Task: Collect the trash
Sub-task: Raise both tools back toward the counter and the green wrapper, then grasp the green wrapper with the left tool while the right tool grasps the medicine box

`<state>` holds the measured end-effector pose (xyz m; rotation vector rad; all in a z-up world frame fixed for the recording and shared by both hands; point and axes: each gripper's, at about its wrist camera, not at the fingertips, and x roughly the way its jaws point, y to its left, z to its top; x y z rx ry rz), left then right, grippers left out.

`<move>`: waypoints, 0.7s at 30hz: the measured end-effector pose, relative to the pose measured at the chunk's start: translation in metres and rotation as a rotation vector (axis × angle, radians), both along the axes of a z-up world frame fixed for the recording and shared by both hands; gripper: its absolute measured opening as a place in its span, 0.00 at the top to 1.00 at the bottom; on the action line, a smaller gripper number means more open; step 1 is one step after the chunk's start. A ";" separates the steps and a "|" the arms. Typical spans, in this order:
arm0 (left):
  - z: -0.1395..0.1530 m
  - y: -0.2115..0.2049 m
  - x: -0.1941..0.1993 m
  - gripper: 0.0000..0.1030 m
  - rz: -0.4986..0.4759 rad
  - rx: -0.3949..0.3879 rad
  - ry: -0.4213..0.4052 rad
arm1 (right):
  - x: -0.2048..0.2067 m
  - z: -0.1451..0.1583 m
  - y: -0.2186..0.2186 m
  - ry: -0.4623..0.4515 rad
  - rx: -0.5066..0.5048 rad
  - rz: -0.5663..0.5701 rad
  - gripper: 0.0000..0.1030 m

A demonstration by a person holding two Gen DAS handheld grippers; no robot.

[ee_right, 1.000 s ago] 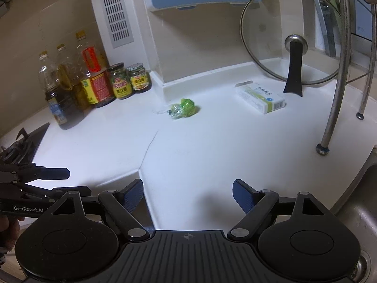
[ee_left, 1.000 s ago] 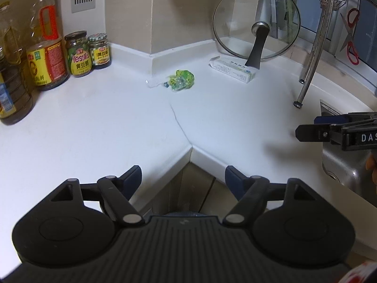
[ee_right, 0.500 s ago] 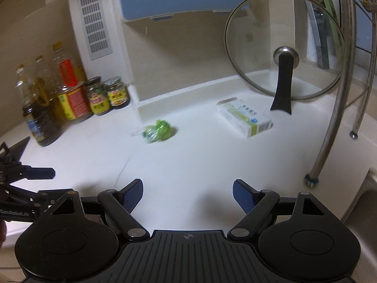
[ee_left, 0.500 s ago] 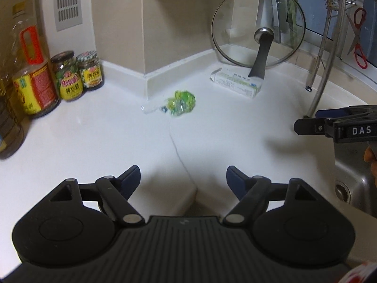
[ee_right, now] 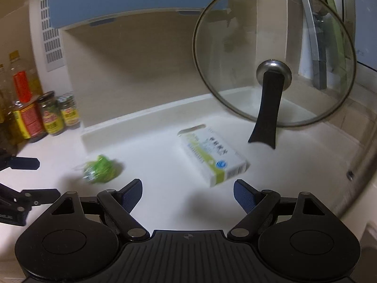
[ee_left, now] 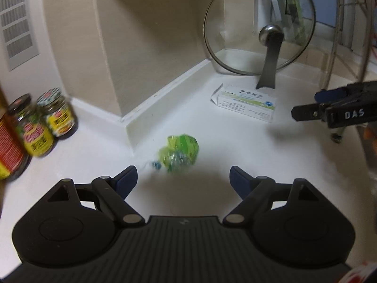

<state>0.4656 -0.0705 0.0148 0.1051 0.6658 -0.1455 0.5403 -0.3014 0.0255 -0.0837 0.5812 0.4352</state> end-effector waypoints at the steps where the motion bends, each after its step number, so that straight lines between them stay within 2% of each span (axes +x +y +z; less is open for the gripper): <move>1: -0.004 -0.001 0.009 0.19 -0.002 0.007 0.000 | 0.007 -0.001 0.000 -0.005 -0.004 0.001 0.17; 4: -0.018 -0.004 0.034 0.20 -0.011 0.042 0.010 | 0.027 -0.006 0.001 -0.022 -0.014 0.002 0.16; 7: -0.032 -0.007 0.054 0.25 -0.024 0.067 0.035 | 0.043 -0.012 0.002 -0.041 -0.033 -0.003 0.14; 14: -0.050 -0.008 0.070 0.54 -0.016 0.100 0.061 | 0.078 -0.026 0.006 -0.044 -0.049 0.002 0.13; 18: -0.048 -0.008 0.069 0.64 -0.011 0.090 0.057 | 0.098 -0.033 0.013 -0.016 -0.050 0.009 0.12; 21: -0.042 -0.007 0.065 0.67 0.007 0.068 0.046 | 0.114 -0.036 0.019 -0.002 -0.066 0.024 0.12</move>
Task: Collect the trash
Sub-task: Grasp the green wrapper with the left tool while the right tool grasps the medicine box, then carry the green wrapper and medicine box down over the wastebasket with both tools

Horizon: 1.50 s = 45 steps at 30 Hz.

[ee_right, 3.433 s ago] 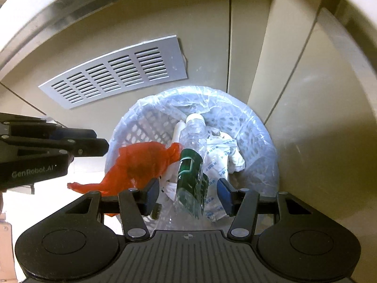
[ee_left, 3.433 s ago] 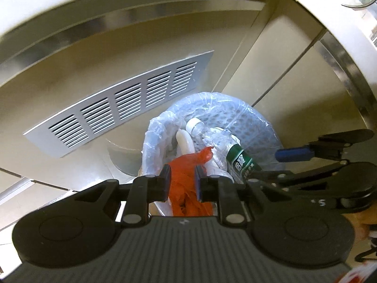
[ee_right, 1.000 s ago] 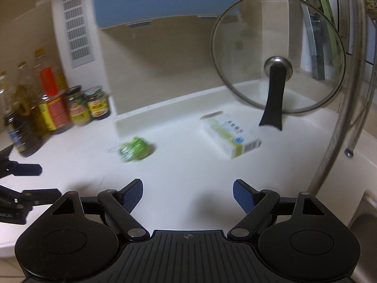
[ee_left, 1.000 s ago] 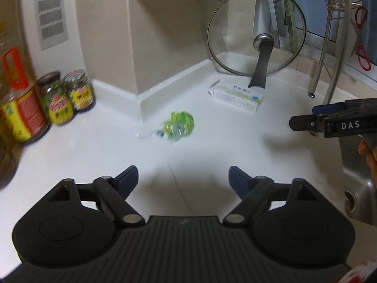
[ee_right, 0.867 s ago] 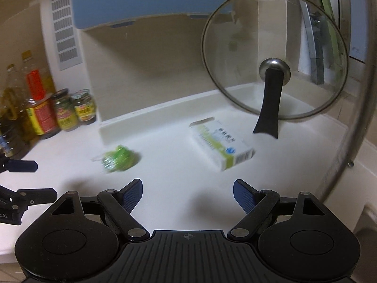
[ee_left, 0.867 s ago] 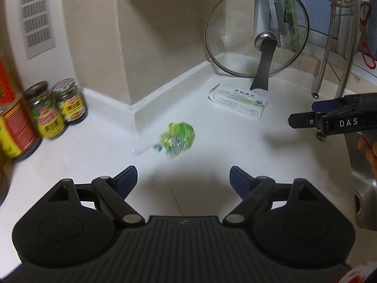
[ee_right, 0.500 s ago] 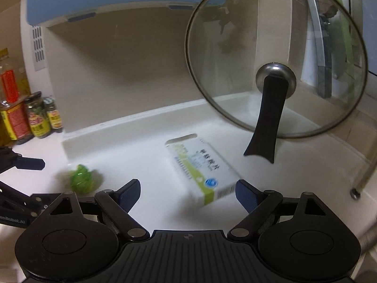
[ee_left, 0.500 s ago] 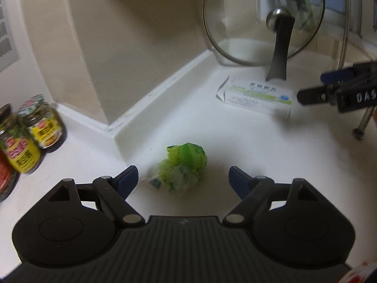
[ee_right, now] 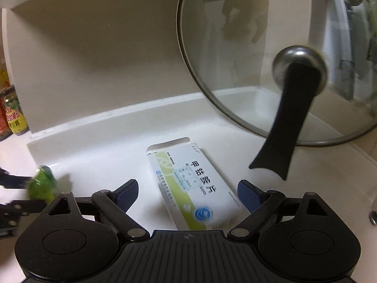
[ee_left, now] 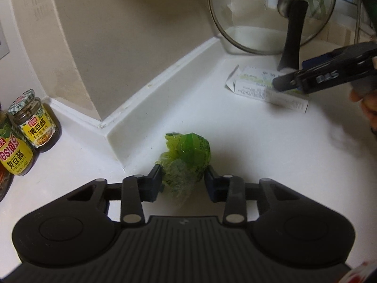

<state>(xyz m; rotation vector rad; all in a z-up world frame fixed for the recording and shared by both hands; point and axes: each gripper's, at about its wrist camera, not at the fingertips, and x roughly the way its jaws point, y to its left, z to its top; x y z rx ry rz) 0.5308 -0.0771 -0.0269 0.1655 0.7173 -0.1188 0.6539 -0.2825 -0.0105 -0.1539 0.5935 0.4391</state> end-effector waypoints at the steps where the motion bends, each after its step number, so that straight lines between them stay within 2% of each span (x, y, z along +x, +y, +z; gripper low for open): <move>1: 0.002 0.001 -0.001 0.67 0.005 -0.009 -0.004 | 0.005 -0.001 0.001 0.005 -0.004 0.005 0.12; 12: 0.013 0.006 -0.009 0.67 0.037 -0.072 -0.016 | 0.043 -0.020 0.010 0.119 -0.065 0.036 0.11; 16: 0.013 0.004 -0.015 0.67 0.043 -0.075 -0.015 | 0.040 -0.023 0.003 0.171 -0.002 0.052 0.11; 17: 0.013 0.004 -0.017 0.67 0.045 -0.076 -0.013 | 0.036 -0.022 0.003 0.176 0.005 0.059 0.12; 20: 0.011 0.005 -0.023 0.67 0.052 -0.078 -0.003 | 0.021 -0.021 0.005 0.180 0.003 0.075 0.27; 21: 0.010 0.006 -0.025 0.67 0.056 -0.081 0.000 | 0.016 -0.021 0.007 0.182 -0.002 0.081 0.28; 31: 0.013 0.011 -0.055 0.67 0.086 -0.108 0.007 | -0.029 -0.014 0.018 0.135 0.014 0.099 0.31; 45: 0.026 0.022 -0.160 0.67 0.131 -0.164 0.013 | -0.167 0.014 0.024 0.149 0.131 0.194 0.31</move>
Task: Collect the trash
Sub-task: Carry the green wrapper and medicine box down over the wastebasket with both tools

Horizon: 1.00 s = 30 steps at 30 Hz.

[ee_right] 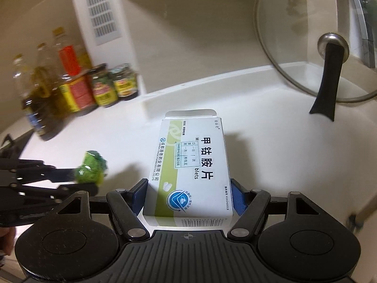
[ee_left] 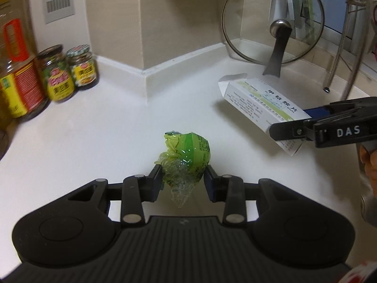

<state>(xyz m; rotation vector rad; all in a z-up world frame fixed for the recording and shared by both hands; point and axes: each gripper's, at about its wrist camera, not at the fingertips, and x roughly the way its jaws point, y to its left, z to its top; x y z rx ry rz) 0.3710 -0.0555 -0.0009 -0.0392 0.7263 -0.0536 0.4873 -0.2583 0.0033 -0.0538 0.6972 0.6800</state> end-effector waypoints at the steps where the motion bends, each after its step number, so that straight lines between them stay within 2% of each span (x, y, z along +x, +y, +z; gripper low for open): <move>1: 0.000 0.001 -0.009 0.67 0.004 -0.001 0.005 | -0.014 0.004 0.000 0.001 0.006 0.005 0.31; 12: 0.005 0.023 -0.099 0.67 0.073 -0.035 0.033 | -0.118 0.007 0.016 0.042 0.039 0.092 0.31; 20: 0.005 0.037 -0.137 0.67 0.106 -0.051 0.048 | -0.158 0.006 0.024 0.057 0.031 0.136 0.31; 30: -0.009 0.043 -0.178 0.67 0.120 -0.067 0.098 | -0.193 -0.002 0.037 0.069 -0.011 0.196 0.31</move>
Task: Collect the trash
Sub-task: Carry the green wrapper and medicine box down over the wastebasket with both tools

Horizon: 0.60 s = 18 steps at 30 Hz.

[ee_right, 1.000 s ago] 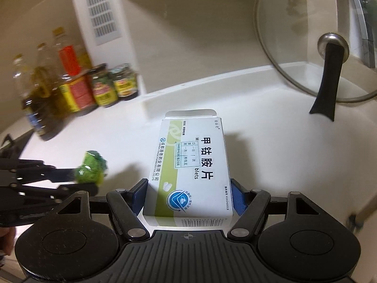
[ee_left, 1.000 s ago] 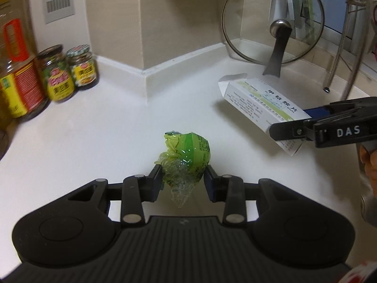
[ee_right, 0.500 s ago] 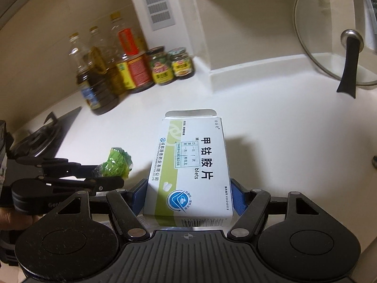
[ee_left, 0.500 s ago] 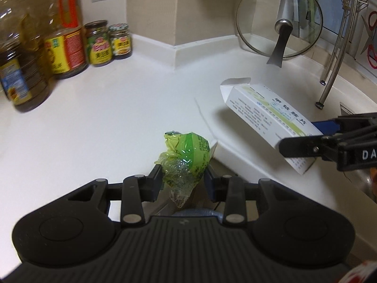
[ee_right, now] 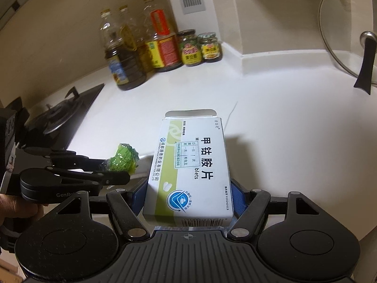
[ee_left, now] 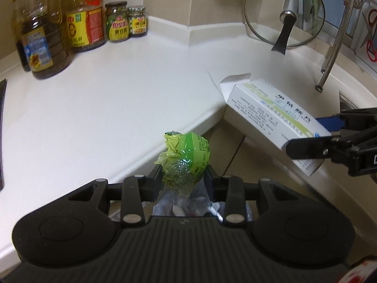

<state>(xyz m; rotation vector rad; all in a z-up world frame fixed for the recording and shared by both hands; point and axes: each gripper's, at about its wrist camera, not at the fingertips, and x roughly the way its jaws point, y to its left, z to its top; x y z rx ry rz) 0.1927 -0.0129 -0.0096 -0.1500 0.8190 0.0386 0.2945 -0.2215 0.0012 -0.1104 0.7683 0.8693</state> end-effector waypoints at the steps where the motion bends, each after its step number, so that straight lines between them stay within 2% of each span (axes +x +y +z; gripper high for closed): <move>1: -0.002 0.000 -0.004 0.67 0.002 -0.003 0.007 | -0.003 -0.001 0.001 0.003 -0.005 0.007 0.31; 8: -0.019 0.001 -0.022 0.67 0.016 -0.015 0.055 | -0.021 -0.023 0.012 0.032 -0.064 0.062 0.31; 18: -0.047 0.000 -0.025 0.67 0.026 -0.052 0.110 | -0.027 -0.070 0.026 0.039 -0.193 0.104 0.31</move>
